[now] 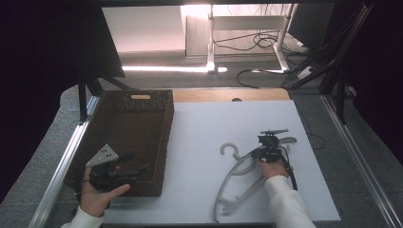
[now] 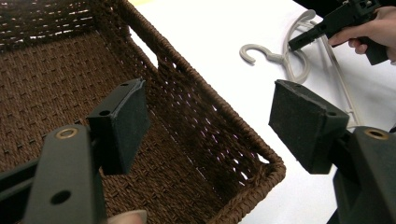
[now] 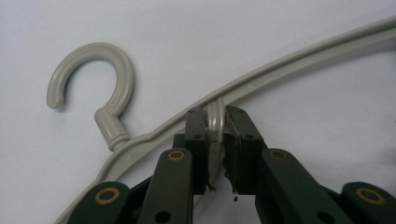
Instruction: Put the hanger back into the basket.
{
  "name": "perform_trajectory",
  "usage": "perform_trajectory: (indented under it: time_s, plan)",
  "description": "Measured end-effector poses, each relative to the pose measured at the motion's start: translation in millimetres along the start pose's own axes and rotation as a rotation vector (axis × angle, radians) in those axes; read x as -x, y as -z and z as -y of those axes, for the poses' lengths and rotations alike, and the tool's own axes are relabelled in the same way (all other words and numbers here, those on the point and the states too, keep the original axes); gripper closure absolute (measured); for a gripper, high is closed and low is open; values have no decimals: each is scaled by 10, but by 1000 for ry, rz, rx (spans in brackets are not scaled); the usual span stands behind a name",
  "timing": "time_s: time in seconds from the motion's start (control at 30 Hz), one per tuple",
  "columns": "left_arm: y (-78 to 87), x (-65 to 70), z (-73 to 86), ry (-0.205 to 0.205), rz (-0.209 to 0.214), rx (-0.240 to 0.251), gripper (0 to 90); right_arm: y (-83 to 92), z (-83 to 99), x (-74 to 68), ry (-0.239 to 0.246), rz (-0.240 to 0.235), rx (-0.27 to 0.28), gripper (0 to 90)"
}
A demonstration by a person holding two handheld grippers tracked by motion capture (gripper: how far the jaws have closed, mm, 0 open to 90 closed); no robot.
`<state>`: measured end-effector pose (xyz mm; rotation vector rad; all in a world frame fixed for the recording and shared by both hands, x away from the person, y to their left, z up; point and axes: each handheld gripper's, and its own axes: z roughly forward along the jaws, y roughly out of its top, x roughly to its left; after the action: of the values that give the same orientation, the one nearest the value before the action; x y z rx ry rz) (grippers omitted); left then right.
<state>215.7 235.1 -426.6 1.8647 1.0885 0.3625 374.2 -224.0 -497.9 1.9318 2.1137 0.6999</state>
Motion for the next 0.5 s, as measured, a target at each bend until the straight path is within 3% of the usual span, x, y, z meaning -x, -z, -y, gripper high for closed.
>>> perform_trajectory:
  time_s: [0.1, 0.5]
  plan:
    - [0, -10, 2, 2, -1, 0, 280, 2, -3, 8, -12, -15, 1, 820]
    - [10, -29, 8, 7, -5, 2, 280, 29, 10, 12, 15, -35, 3, 824]
